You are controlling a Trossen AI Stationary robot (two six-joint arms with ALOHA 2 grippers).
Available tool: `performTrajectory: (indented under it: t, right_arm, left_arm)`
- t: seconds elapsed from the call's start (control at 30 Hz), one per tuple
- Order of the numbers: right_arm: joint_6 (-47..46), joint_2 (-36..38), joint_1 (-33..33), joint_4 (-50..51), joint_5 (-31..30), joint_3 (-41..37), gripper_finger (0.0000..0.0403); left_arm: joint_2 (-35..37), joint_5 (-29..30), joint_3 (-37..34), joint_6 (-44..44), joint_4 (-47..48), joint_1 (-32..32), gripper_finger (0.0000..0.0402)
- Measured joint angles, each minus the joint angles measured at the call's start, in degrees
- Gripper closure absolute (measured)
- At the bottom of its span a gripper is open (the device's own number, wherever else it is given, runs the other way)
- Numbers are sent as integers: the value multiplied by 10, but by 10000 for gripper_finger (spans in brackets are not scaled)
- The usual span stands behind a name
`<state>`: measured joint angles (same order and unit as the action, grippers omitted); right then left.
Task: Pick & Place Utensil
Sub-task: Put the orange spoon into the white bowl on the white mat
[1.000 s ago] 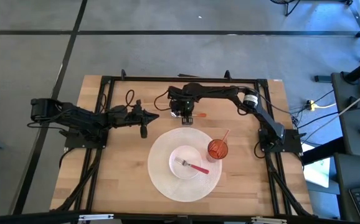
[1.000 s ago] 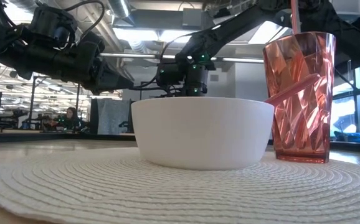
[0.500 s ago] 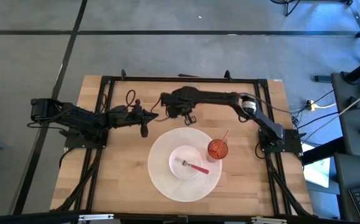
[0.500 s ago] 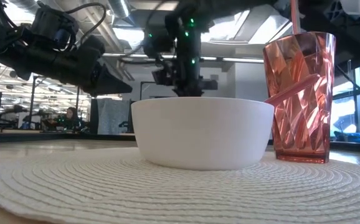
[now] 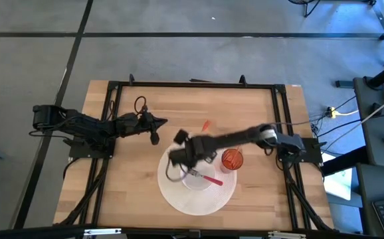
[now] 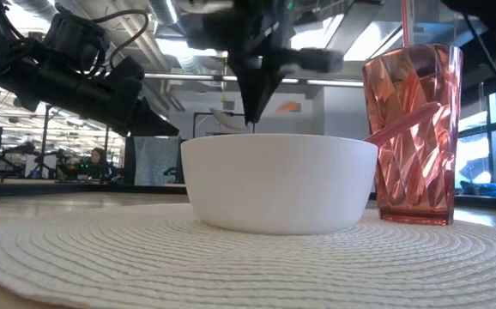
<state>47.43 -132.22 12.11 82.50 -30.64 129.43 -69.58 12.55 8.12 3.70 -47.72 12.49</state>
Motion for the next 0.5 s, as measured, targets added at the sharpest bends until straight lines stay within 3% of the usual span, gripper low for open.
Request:
performTrajectory:
  t: [0.23, 0.5]
  right_arm:
    - [16, 1, 73, 7, -60, -40, 399]
    - [-13, 1, 86, 5, -131, -147, 399]
  left_arm:
    - [0, 2, 0, 6, 0, 0, 398]
    - [0, 2, 0, 16, 0, 0, 398]
